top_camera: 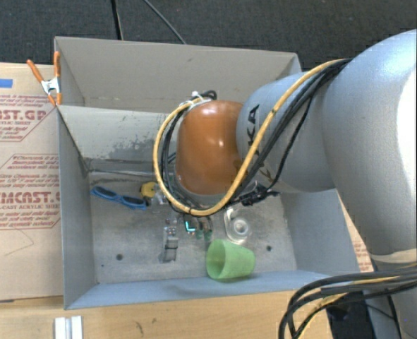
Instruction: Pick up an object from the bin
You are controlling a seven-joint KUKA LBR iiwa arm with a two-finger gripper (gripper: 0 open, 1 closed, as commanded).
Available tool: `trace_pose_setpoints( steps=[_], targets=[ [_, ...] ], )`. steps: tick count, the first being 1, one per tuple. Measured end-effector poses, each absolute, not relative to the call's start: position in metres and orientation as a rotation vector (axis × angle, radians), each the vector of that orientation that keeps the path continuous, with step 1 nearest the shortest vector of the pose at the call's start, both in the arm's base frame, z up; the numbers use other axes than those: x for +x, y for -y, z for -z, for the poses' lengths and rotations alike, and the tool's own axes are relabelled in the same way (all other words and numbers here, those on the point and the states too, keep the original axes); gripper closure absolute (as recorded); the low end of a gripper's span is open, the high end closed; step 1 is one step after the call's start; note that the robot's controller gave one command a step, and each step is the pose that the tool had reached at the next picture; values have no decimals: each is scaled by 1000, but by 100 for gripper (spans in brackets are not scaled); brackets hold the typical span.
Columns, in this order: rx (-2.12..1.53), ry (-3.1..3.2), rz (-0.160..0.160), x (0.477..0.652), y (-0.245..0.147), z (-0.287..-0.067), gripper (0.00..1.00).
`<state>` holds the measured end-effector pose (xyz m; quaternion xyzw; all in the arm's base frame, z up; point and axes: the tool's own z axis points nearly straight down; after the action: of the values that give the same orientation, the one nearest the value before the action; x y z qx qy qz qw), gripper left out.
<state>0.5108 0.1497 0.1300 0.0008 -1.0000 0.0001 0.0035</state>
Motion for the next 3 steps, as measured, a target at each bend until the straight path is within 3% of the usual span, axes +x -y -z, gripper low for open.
trace_pose_setpoints(
  steps=[1,2,3],
  targets=[
    [77,3145,2,579,-166,-97,0],
    [-83,3144,4,589,-174,-70,0],
    [-83,3143,4,589,-174,-70,100]
  ],
)
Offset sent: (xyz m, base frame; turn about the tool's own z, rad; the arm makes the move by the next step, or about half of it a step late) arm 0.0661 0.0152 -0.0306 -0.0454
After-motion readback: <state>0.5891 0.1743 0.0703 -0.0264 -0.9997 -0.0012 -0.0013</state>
